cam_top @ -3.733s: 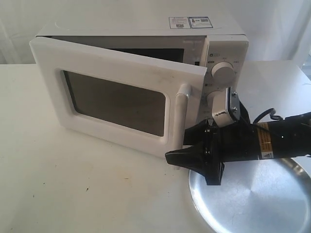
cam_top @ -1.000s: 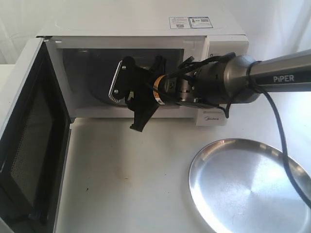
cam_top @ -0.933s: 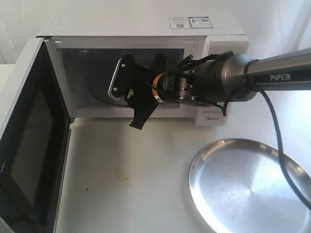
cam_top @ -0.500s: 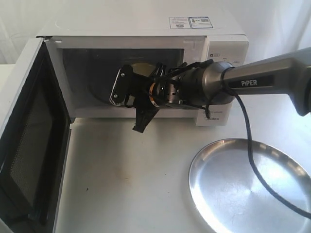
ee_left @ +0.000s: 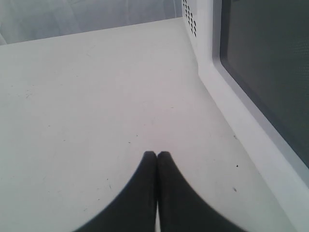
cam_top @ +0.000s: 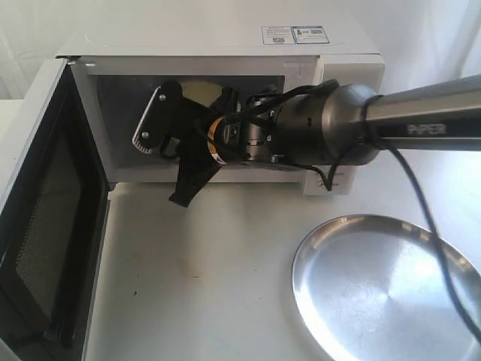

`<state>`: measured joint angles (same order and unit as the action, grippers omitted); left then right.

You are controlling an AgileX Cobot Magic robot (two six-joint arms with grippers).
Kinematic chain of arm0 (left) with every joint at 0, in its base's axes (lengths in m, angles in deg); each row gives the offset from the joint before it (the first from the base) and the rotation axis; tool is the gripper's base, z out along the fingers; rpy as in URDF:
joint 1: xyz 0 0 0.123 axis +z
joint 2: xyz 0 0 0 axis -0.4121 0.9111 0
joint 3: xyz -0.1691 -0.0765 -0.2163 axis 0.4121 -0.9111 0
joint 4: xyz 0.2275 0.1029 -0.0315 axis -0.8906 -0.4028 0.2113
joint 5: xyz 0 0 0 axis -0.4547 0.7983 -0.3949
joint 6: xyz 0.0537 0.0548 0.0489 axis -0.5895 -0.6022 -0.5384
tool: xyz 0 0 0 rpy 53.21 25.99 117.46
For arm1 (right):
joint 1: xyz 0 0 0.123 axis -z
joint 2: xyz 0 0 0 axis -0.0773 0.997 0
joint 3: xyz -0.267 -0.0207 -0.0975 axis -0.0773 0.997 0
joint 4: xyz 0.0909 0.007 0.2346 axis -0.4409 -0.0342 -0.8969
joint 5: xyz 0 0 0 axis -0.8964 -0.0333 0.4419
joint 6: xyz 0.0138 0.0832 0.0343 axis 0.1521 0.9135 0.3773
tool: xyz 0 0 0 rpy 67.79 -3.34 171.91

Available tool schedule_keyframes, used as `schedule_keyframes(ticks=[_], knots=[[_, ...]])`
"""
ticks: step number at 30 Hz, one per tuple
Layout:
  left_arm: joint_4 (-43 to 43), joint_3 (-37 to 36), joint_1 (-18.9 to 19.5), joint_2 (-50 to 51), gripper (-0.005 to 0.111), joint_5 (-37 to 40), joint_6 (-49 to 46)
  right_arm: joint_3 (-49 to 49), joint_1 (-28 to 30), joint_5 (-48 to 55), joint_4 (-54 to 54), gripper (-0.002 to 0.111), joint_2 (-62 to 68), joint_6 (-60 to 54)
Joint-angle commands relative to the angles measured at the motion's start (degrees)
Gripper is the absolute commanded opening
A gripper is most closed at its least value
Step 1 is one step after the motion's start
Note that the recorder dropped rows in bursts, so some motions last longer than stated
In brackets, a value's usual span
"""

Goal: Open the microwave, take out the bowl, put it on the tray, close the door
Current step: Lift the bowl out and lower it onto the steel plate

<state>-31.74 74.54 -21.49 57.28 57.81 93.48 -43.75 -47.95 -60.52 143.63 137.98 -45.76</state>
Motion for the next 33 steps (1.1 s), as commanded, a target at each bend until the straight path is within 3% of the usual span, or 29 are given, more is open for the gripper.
schedule_keyframes(ticks=[1, 8, 17, 24, 33], knots=[[0.17, -0.19, -0.14, -0.12, 0.000, -0.12, 0.29, 6.07, -1.85, 4.17, -0.37, 0.000, -9.59, 9.36], [0.17, -0.19, -0.14, -0.12, 0.000, -0.12, 0.29, 22.14, -3.58, 20.79, -1.69, 0.000, -22.55, 25.14], [0.17, -0.19, -0.14, -0.12, 0.000, -0.12, 0.29, 42.32, -3.58, 14.44, -2.25, 0.000, -32.28, 37.70], [0.17, -0.19, -0.14, -0.12, 0.000, -0.12, 0.29, 48.50, -3.58, 20.13, -2.24, 0.000, -32.84, 42.51], [0.17, -0.19, -0.14, -0.12, 0.000, -0.12, 0.29, 49.47, -3.58, 14.97, -1.96, 0.000, -32.84, 42.94]])
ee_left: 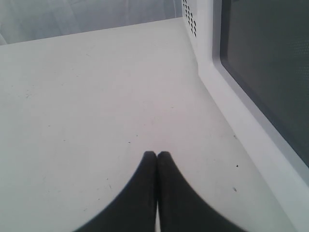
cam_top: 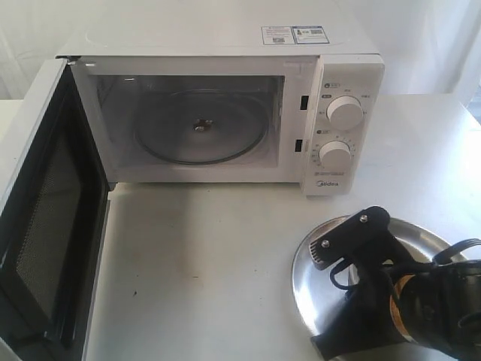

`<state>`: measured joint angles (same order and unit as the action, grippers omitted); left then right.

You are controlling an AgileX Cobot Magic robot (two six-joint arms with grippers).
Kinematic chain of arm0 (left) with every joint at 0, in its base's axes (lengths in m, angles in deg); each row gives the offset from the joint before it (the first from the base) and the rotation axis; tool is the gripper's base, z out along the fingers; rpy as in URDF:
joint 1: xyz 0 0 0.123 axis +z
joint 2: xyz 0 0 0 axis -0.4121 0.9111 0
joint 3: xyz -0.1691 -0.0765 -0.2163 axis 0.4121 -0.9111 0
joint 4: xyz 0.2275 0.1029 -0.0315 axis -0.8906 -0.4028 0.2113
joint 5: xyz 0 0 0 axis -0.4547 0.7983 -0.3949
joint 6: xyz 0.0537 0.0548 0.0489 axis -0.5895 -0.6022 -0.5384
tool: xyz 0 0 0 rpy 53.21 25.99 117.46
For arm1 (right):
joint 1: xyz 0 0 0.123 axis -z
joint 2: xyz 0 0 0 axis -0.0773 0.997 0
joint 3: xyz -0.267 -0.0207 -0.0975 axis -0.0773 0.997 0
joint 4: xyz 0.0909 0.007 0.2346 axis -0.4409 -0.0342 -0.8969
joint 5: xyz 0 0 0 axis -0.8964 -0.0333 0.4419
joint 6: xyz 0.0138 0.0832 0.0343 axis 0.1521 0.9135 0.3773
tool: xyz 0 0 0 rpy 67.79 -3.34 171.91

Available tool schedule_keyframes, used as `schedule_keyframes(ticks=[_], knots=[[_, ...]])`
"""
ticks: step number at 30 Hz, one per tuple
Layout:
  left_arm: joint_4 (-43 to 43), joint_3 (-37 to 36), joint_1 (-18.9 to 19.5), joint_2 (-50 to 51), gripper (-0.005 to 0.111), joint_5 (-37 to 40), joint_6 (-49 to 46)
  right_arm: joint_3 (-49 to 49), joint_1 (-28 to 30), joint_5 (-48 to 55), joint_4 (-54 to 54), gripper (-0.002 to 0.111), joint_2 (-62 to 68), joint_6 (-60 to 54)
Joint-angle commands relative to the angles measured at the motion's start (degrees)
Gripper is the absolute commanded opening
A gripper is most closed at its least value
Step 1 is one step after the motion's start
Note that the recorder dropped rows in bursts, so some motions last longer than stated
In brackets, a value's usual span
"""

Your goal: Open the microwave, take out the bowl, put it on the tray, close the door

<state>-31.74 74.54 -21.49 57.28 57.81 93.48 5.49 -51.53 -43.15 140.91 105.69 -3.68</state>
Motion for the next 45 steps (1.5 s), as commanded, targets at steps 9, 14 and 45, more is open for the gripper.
schedule_keyframes(ticks=[9, 14, 45], knots=[[0.17, -0.19, -0.14, -0.12, 0.000, -0.12, 0.29, 0.23, 0.01, -4.75, 0.70, 0.041, -0.66, 1.40], [0.17, -0.19, -0.14, -0.12, 0.000, -0.12, 0.29, 0.23, 0.01, 1.17, 0.85, 0.049, -0.66, 4.26], [0.17, -0.19, -0.14, -0.12, 0.000, -0.12, 0.29, -10.53, 0.01, -64.14, 1.50, 0.000, -8.76, -20.64]])
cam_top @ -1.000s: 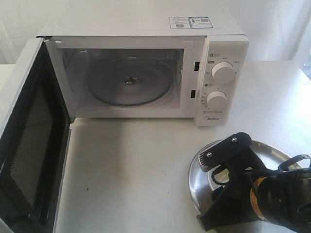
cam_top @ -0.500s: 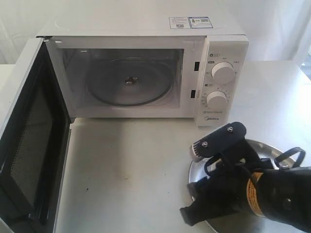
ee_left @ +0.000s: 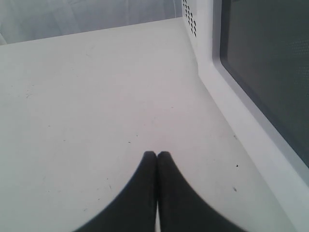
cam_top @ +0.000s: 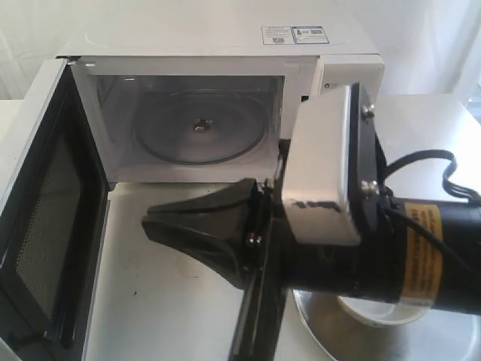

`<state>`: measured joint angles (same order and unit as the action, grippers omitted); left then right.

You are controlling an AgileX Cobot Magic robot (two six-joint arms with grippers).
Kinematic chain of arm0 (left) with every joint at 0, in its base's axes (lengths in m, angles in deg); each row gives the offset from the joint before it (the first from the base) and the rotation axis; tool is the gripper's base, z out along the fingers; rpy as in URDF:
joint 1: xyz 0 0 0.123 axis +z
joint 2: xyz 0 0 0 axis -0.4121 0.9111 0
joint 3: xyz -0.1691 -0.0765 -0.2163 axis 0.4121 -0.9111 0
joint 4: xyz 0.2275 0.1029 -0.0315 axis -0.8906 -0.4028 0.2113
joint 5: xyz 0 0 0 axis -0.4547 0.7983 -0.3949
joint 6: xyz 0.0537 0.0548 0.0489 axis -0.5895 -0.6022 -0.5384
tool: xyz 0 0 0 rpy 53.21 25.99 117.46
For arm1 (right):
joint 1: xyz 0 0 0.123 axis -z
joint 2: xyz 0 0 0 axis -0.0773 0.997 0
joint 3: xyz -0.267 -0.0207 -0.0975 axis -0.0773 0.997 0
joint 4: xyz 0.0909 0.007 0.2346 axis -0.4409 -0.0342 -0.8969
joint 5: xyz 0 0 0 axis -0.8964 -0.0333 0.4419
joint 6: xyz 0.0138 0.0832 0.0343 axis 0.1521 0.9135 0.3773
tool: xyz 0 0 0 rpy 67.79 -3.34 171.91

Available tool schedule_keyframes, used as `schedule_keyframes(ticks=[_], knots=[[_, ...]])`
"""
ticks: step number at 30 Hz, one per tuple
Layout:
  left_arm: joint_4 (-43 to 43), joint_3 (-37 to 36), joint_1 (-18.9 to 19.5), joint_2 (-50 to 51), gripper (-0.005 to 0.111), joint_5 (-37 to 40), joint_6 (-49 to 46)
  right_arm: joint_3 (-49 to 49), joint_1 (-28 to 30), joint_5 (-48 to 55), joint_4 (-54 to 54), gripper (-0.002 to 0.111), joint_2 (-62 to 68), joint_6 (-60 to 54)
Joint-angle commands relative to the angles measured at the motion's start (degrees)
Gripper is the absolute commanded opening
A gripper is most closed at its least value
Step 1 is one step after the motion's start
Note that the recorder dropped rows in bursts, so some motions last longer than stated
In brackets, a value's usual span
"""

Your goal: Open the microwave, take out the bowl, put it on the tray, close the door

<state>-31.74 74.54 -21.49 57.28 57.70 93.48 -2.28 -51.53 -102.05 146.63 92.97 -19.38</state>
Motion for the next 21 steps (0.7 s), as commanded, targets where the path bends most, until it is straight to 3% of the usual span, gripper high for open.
schedule_keyframes(ticks=[1, 8, 16, 21], knots=[[0.17, -0.19, -0.14, -0.12, 0.000, -0.01, 0.29, -3.68, 0.01, -6.81, -5.17, 0.000, 5.61, -4.95], [0.17, -0.19, -0.14, -0.12, 0.000, -0.01, 0.29, -12.92, -1.54, -8.32, -5.16, 0.000, 18.16, -8.57], [0.17, -0.19, -0.14, -0.12, 0.000, -0.01, 0.29, -29.42, -10.82, 4.61, -5.29, 0.000, 27.79, -13.01], [0.17, -0.19, -0.14, -0.12, 0.000, -0.01, 0.29, -33.69, -15.09, 3.19, -5.39, 0.000, 32.44, -22.71]])
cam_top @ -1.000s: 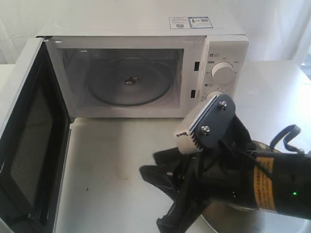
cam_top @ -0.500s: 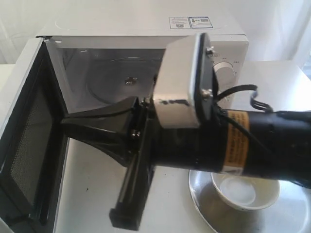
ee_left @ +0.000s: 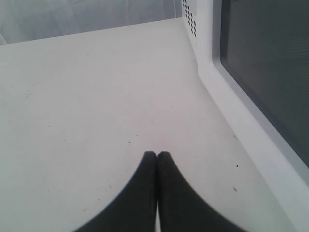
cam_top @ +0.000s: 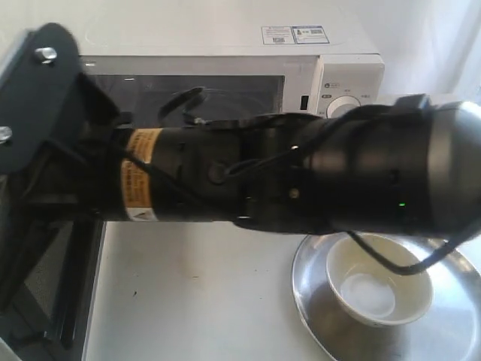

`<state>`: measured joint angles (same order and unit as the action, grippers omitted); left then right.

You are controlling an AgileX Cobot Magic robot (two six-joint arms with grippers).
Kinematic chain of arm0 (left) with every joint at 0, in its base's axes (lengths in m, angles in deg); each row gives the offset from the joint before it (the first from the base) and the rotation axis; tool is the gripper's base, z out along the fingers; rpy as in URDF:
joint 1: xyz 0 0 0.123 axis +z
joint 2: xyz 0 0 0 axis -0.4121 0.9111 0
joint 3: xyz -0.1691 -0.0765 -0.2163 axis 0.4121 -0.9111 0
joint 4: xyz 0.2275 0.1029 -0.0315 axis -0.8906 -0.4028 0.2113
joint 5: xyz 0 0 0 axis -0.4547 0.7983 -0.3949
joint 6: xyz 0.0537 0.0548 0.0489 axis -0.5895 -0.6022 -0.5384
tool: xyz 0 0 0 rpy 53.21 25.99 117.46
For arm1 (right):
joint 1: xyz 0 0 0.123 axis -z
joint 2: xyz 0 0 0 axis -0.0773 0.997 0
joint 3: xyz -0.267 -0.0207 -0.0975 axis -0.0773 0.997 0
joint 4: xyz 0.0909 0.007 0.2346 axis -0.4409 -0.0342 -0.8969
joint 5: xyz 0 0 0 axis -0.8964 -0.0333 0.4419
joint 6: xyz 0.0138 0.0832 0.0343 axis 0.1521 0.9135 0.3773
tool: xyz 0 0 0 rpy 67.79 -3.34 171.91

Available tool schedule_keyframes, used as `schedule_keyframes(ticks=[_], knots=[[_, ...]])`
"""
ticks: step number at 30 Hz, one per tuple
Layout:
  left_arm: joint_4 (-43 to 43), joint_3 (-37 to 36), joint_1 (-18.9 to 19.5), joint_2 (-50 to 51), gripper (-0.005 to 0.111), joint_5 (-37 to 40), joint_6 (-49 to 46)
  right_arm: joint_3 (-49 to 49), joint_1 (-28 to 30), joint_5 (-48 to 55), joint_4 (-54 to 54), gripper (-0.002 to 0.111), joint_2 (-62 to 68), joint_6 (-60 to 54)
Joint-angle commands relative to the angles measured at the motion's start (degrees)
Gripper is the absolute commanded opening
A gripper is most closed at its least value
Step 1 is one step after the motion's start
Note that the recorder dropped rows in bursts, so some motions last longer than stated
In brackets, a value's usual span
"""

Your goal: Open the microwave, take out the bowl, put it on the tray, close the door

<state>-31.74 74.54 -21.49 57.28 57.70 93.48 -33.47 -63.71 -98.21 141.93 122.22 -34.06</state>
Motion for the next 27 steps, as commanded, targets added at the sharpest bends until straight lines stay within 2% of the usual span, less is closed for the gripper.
schedule_keyframes(ticks=[1, 2, 6, 8, 21, 27], knots=[[0.17, -0.19, -0.14, -0.12, 0.000, -0.01, 0.29, -2.50, -3.47, -1.36, -0.69, 0.000, 3.99, -10.08], [0.17, -0.19, -0.14, -0.12, 0.000, -0.01, 0.29, -2.73, -4.10, -2.04, -1.34, 0.000, 4.96, -13.01], [0.17, -0.19, -0.14, -0.12, 0.000, -0.01, 0.29, -5.07, -6.80, -1.81, -19.30, 0.000, 8.42, -33.51], [0.17, -0.19, -0.14, -0.12, 0.000, -0.01, 0.29, -6.65, -7.37, -1.54, -27.15, 0.000, 8.93, -39.53], [0.17, -0.19, -0.14, -0.12, 0.000, -0.01, 0.29, -19.13, -7.24, 7.02, -29.91, 0.000, 8.18, -35.76], [0.17, -0.19, -0.14, -0.12, 0.000, -0.01, 0.29, -21.66, -7.24, -0.12, -30.92, 0.000, 16.89, -37.08]])
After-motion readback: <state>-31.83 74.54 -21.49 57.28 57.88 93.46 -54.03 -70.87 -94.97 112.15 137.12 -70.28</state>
